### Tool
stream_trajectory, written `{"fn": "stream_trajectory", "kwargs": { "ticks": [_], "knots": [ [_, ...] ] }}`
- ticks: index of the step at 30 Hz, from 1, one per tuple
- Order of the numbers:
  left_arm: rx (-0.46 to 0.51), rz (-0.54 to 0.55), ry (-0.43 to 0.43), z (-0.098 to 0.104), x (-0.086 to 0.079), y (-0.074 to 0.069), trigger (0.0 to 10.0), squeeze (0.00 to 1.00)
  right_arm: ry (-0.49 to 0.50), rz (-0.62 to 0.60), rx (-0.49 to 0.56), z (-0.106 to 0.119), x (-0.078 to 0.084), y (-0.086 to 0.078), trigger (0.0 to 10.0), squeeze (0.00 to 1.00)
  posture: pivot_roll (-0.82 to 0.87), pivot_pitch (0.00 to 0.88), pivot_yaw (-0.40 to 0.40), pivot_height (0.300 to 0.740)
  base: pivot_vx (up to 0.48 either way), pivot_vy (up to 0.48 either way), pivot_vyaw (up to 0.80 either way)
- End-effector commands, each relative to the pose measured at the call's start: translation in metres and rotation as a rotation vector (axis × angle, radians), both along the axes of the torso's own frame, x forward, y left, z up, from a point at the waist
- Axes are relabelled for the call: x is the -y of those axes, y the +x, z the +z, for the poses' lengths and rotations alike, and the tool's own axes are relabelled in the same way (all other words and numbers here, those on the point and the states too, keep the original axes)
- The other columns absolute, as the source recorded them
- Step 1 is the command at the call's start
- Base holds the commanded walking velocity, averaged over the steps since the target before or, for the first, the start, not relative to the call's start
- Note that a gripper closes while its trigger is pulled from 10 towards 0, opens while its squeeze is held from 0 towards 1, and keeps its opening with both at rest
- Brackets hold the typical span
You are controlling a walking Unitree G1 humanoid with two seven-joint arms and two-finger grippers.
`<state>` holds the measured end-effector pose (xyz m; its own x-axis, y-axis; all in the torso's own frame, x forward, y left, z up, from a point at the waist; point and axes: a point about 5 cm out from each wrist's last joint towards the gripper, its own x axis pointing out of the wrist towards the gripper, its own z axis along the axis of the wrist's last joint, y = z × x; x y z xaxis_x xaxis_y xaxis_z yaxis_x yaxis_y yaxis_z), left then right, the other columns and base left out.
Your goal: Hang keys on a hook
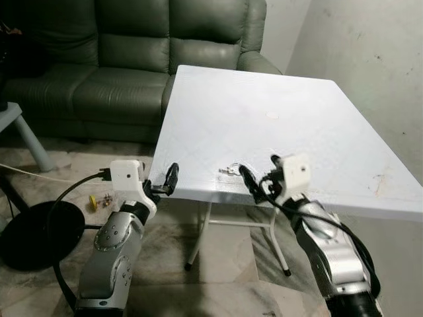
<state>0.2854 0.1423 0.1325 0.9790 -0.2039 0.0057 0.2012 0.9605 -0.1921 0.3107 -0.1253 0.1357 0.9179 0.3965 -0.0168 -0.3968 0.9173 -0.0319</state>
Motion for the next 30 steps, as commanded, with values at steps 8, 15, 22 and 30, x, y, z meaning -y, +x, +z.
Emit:
{"fn": "stream_trajectory", "kwargs": {
  "ticks": [8,15,22,30],
  "knots": [
    [-0.007,-0.035,0.006,0.003,0.010,-0.011,10.0,0.00,-0.045,-0.013,-0.022,0.006,-0.012,0.035,10.0,0.00,0.03,0.107,-0.127,0.740,0.000,0.000,0.00],
    [-0.010,-0.040,0.007,0.006,0.013,-0.019,10.0,0.00,-0.054,0.020,-0.041,0.003,-0.022,0.047,10.0,0.00,0.05,0.137,-0.140,0.740,0.000,0.000,0.00],
    [-0.035,-0.030,0.001,0.005,0.014,-0.031,10.0,0.00,-0.064,0.069,-0.074,0.000,-0.038,0.049,10.0,0.00,0.07,0.175,-0.152,0.740,0.000,0.000,0.00],
    [-0.070,-0.003,0.000,0.003,0.011,-0.045,10.0,0.00,-0.011,0.116,-0.105,0.000,-0.056,0.049,10.0,0.00,0.09,0.214,-0.166,0.740,0.000,0.000,0.00]
  ]
}}
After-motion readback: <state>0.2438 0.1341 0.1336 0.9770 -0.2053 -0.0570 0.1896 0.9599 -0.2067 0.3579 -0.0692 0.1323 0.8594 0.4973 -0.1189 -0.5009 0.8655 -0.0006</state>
